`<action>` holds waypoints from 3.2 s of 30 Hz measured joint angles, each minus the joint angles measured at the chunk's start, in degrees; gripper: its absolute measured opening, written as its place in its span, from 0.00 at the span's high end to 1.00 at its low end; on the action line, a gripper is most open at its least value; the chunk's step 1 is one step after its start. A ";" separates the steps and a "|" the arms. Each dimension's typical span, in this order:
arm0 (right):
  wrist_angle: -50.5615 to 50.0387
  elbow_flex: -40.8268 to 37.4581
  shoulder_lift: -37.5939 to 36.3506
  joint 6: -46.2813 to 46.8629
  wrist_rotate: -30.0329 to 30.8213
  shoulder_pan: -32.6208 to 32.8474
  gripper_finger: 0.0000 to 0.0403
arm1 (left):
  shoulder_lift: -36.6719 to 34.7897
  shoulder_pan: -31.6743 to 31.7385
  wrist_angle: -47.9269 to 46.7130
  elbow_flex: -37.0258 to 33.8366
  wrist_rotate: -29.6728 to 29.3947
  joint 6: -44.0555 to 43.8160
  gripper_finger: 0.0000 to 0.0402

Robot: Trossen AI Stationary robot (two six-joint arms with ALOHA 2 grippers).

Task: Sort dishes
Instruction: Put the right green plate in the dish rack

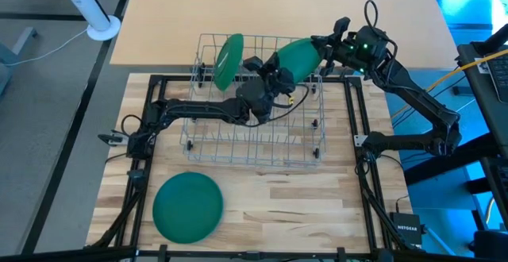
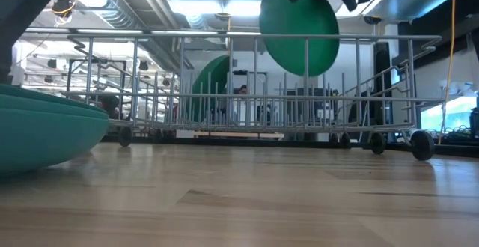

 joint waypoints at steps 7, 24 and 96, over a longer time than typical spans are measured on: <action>-1.53 0.00 0.04 0.02 -0.15 0.00 0.89 | 0.00 -0.30 0.04 0.00 0.12 -0.06 1.00; -2.66 0.00 0.04 0.00 -0.15 0.02 0.89 | 0.02 -0.30 0.04 0.00 0.25 0.02 1.00; 9.39 -0.04 0.01 -7.25 2.11 -0.02 0.98 | -0.29 -6.97 18.22 0.07 -4.10 23.03 0.55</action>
